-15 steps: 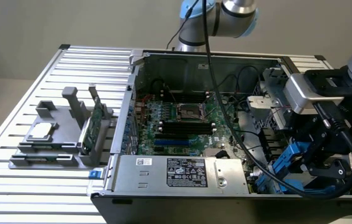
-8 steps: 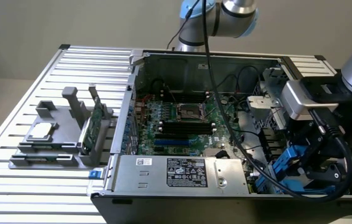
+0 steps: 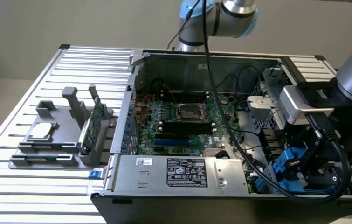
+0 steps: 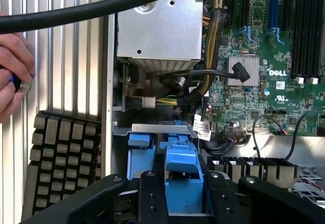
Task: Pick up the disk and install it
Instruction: 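Insert the disk into the insertion slot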
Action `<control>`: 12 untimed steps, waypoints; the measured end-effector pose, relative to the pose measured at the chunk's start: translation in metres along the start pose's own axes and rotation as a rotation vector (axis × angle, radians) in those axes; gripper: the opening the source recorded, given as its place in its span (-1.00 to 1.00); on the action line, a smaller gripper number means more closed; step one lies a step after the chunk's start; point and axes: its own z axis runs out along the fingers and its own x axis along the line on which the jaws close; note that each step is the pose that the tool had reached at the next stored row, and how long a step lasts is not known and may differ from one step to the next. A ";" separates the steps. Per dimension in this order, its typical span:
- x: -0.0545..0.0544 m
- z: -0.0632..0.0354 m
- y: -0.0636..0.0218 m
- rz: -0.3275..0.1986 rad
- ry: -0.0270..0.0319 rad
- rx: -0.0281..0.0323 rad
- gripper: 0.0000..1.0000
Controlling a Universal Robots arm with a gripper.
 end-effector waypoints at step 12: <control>-0.006 -0.0219 0.0007 -0.009 0.0203 -0.0005 -0.19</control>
